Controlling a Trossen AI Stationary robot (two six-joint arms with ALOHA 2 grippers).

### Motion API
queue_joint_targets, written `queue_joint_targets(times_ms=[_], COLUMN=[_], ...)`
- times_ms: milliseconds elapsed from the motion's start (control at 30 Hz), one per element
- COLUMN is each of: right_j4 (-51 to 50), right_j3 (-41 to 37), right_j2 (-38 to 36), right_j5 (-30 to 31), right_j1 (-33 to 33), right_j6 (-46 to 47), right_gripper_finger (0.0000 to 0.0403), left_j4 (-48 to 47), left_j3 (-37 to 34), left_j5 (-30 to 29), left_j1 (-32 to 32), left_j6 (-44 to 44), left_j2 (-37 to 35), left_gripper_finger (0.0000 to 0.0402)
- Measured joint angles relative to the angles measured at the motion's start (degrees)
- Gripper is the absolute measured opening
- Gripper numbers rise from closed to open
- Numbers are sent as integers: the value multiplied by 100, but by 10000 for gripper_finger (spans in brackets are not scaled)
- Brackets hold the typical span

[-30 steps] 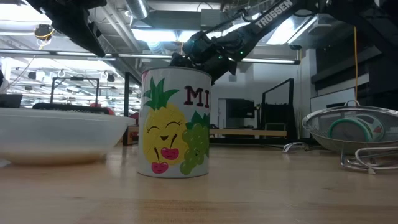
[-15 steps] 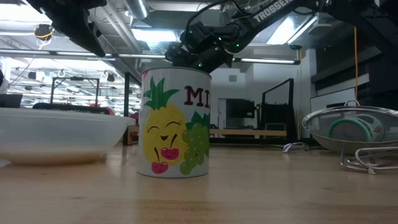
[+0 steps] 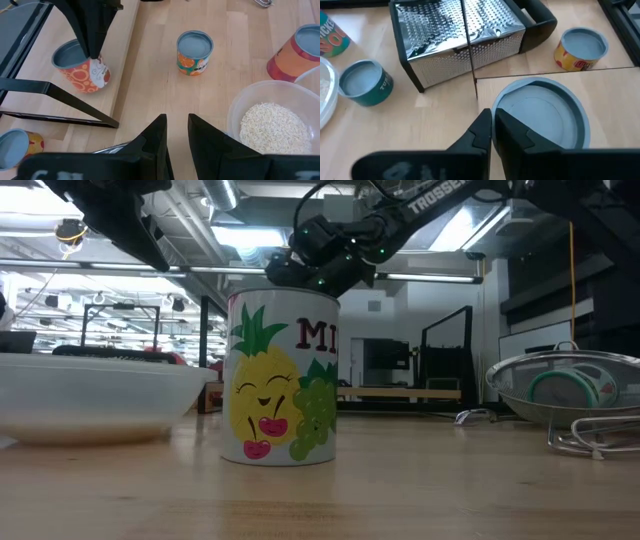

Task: Pick and place cans onto a shelf
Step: Put the orange spaghetti sauce can on the shelf

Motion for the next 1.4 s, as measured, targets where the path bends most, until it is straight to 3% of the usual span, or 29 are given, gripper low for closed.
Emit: queue_joint_targets(times_ms=[200, 567, 1400], right_j4=[-10, -12, 338], right_j3=[0, 0, -17], right_j2=[-4, -7, 172], right_j5=[544, 550, 552], right_j1=[38, 38, 40], right_j6=[138, 1015, 1021], right_gripper_finger=[26, 26, 37], left_j4=[0, -1, -1], left_j3=[0, 0, 1], left_j5=[0, 2, 2], left_j1=[0, 0, 0], left_j6=[0, 0, 0], left_j2=[0, 0, -2], left_gripper_finger=[71, 71, 71])
